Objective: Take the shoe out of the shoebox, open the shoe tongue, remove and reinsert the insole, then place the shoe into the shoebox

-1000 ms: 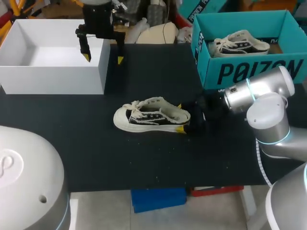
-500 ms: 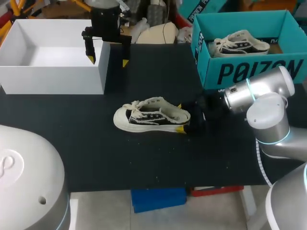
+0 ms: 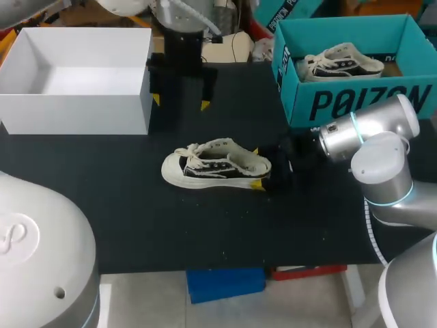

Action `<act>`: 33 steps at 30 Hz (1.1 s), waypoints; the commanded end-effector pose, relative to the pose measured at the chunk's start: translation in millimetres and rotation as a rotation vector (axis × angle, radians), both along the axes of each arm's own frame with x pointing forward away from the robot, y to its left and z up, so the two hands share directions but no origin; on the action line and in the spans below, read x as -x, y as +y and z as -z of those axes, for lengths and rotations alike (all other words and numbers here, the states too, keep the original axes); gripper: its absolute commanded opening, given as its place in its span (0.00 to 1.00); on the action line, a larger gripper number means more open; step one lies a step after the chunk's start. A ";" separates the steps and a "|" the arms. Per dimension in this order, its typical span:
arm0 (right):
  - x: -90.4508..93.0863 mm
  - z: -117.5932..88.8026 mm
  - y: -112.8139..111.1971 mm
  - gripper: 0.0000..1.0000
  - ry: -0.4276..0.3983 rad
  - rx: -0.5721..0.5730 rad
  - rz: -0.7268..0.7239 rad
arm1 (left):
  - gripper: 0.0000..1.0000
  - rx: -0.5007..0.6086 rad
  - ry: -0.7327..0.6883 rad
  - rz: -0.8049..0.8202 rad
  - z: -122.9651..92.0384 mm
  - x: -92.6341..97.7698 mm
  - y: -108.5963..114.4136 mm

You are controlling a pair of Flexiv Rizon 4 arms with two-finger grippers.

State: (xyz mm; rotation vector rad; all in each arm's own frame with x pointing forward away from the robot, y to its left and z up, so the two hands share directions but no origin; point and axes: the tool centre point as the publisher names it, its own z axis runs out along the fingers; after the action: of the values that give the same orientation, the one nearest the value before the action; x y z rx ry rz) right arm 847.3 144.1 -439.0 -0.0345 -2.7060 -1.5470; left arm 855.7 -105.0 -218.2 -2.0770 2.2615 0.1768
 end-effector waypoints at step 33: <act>1.5 4.5 3.3 0.00 0.001 0.002 0.002 | 1.00 -0.344 0.096 0.092 136.4 18.6 -91.2</act>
State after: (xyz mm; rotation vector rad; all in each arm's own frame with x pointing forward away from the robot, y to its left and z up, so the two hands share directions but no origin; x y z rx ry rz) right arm 847.3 144.2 -438.9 -0.0342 -2.7059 -1.5466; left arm 835.4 -192.7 -348.6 -1.8420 2.2051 0.5898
